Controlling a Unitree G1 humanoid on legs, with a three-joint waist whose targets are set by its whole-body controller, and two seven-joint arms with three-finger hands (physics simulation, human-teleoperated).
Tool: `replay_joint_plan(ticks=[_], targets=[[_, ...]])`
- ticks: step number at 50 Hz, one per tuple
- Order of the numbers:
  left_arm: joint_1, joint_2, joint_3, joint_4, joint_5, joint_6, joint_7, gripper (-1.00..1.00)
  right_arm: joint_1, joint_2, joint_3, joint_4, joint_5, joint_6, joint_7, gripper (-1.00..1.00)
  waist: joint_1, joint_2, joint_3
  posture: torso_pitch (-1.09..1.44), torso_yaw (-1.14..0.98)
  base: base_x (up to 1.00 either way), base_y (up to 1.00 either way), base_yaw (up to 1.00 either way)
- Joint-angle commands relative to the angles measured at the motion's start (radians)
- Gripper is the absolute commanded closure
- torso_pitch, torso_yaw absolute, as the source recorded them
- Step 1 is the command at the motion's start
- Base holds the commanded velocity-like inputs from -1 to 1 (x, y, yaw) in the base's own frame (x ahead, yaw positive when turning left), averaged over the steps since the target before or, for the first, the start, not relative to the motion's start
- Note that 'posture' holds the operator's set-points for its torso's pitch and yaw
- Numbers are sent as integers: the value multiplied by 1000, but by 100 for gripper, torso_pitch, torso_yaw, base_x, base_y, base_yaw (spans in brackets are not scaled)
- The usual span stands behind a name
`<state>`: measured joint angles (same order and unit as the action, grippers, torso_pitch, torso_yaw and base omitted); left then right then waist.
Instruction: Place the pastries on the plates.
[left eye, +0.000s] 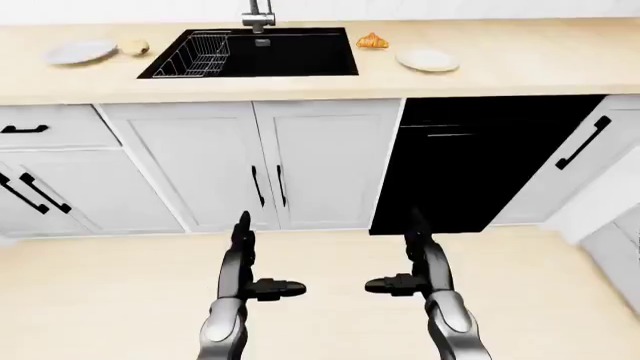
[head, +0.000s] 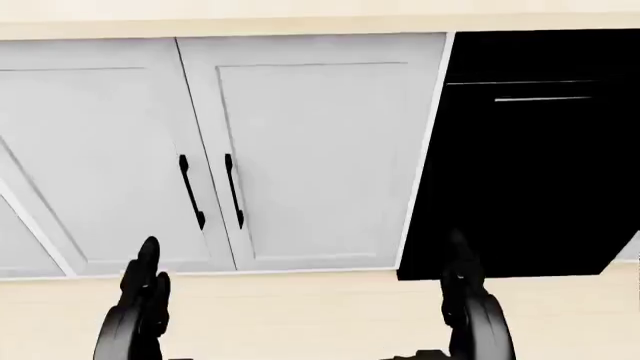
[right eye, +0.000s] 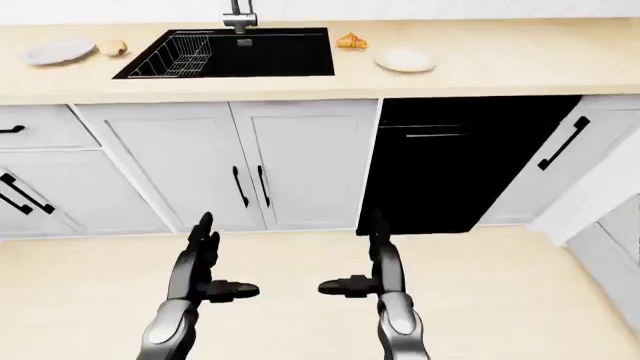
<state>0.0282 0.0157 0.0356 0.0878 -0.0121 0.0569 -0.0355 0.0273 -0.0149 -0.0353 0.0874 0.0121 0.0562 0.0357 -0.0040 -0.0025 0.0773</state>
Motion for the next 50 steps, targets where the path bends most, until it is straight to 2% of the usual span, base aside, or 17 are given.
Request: replay_joint_plan(ticks=[1,3,5,7,15,16,19,21,26,29,30,31,36,40,41,45,50], targets=[[-77,11,4,-189,-7,53,6,-100,-34,-3,16,-263,-1,71,-4,-100,-2,-8,-1,0,0,0,0,0],[-100,17,8,-237,-2,110,8,-100,-54,-4,21,-335,-10,121,0,-100,6,-2,-68,0,0,0,0,0],[-109,20,8,-284,7,153,4,-100,-73,-7,18,-369,-17,166,0,-100,5,-6,-23,0,0,0,0,0],[-134,28,6,-337,24,213,-2,-100,-103,-13,3,-416,-22,212,-2,-100,4,-8,-69,0,0,0,0,0],[-384,95,48,-465,60,462,-44,-100,-343,-71,-73,-632,21,514,-25,-100,11,-4,-90,0,0,0,0,0],[-418,102,50,-465,65,483,-45,-100,-385,-81,-91,-640,34,542,-40,-100,12,-2,-117,0,0,23,-20,0],[-458,102,58,-476,62,519,-35,-100,-430,-99,-100,-633,60,550,-72,-100,14,32,-58,0,0,30,-29,0],[-479,112,64,-491,59,543,-32,-100,-448,-111,-93,-647,66,573,-82,-100,19,42,-62,0,0,35,-33,0],[-519,141,74,-504,60,570,-29,-100,-493,-129,-108,-689,96,633,-97,-100,40,-6,-56,0,0,35,-33,0],[-515,149,81,-533,67,592,-33,-100,-495,-138,-115,-709,112,647,-108,-100,30,-117,-77,0,0,35,-33,0],[-517,147,83,-537,67,595,-32,-100,-498,-139,-117,-711,118,647,-112,-100,31,-56,-49,0,0,36,-42,0],[-518,147,81,-541,67,599,-32,-100,-501,-141,-119,-713,121,650,-115,-100,32,-67,-46,0,0,34,-46,0],[-524,155,85,-552,76,606,-36,-100,-517,-153,-126,-716,137,655,-129,-100,11,-5,-33,0,0,35,-46,0],[-544,168,98,-567,73,627,-40,-100,-532,-164,-123,-725,143,662,-136,-100,2,75,-50,0,0,39,-39,0],[-544,172,101,-569,72,630,-40,-100,-529,-166,-121,-727,141,661,-134,-100,15,44,-48,0,0,42,-11,0],[-542,176,103,-579,73,631,-37,-100,-527,-162,-122,-732,143,661,-135,-100,31,35,-51,0,0,47,-5,0],[-545,180,108,-589,74,637,-34,-100,-520,-156,-131,-736,156,654,-140,-100,46,-38,-34,0,0,66,0,0]])
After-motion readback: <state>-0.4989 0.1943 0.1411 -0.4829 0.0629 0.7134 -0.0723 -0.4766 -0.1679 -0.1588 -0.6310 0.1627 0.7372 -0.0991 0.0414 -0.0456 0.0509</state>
